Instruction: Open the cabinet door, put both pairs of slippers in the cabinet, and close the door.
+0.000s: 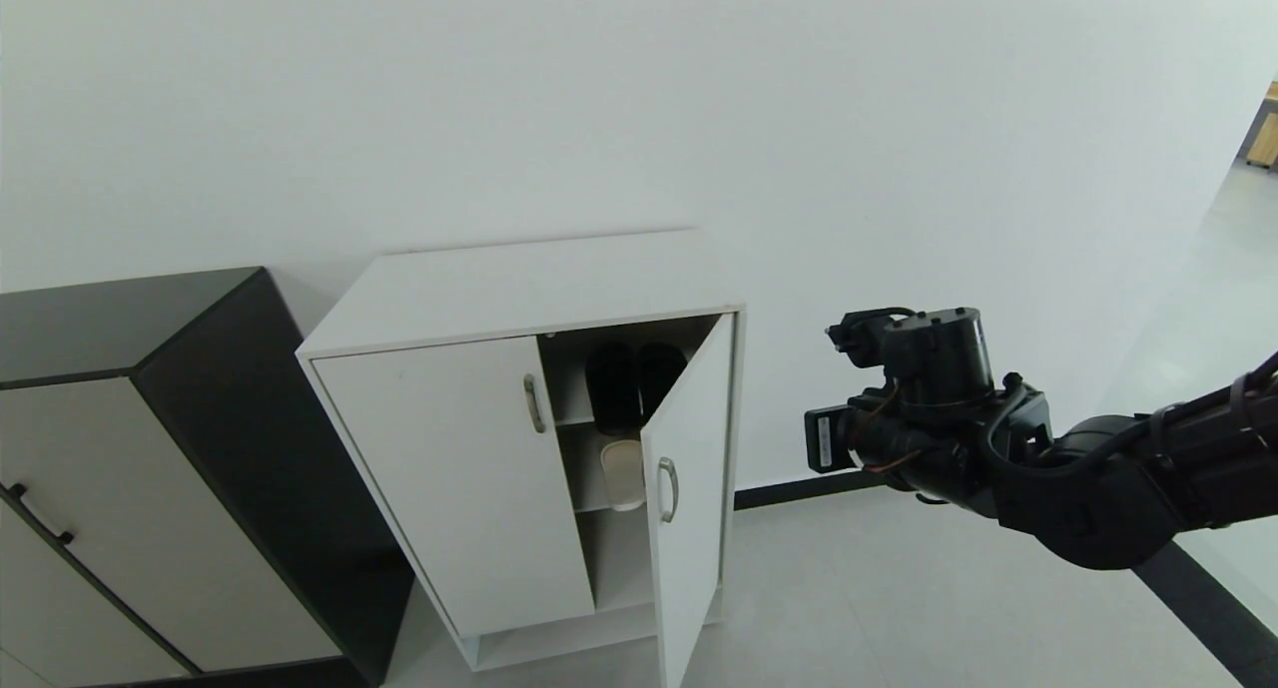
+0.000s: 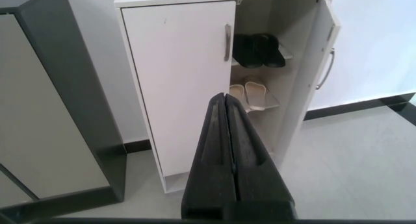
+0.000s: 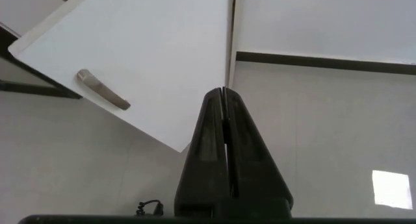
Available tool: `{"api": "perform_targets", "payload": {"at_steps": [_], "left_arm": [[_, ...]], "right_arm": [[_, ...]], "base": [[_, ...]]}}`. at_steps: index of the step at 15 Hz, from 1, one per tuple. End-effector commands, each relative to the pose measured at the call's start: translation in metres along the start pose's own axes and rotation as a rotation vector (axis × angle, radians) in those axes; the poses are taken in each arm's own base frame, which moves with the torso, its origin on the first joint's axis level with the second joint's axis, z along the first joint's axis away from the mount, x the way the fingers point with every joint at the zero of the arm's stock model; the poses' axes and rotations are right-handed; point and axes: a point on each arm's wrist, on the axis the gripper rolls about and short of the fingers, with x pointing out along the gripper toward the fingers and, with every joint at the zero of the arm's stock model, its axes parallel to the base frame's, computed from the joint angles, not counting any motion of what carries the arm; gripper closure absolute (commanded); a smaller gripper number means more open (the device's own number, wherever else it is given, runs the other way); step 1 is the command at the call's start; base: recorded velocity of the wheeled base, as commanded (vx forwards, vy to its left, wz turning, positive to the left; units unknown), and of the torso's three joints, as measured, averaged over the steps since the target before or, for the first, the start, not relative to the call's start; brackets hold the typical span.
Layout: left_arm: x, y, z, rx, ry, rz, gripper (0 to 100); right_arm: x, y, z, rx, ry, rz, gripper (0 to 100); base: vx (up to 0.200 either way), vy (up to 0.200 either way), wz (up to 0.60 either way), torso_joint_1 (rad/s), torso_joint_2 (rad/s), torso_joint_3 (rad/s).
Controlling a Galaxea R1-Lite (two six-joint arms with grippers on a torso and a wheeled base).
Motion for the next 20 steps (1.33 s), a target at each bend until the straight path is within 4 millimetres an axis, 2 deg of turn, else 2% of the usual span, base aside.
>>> {"api": "perform_targets", "payload": {"at_steps": [1,7,13,20], "left_arm": [[0.0,0.0,0.0,0.001,0.0,0.0,100],[0.0,0.0,0.0,0.001,0.0,0.0,100],[0.0,0.0,0.0,0.001,0.0,0.0,100],[0.0,0.0,0.0,0.001,0.0,0.0,100]], "right_arm": [[-0.001,0.002,-0.004,-0.004,0.004,0.005,100],[-0.005,0.007,-0.008,-0.02,-0.033,0.03,100],[-0.006,0.012,-0.014,-0.042,-0.019,0.043,100],[-0.007,0.006,-0.022,-0.063,-0.009,0.036,100]], "base": [[0.0,0.0,0.0,0.0,0.0,0.0],[0.0,0.0,0.0,0.0,0.0,0.0],[0.0,0.0,0.6,0.002,0.0,0.004],[0.0,0.0,0.0,0.0,0.0,0.0]]}}
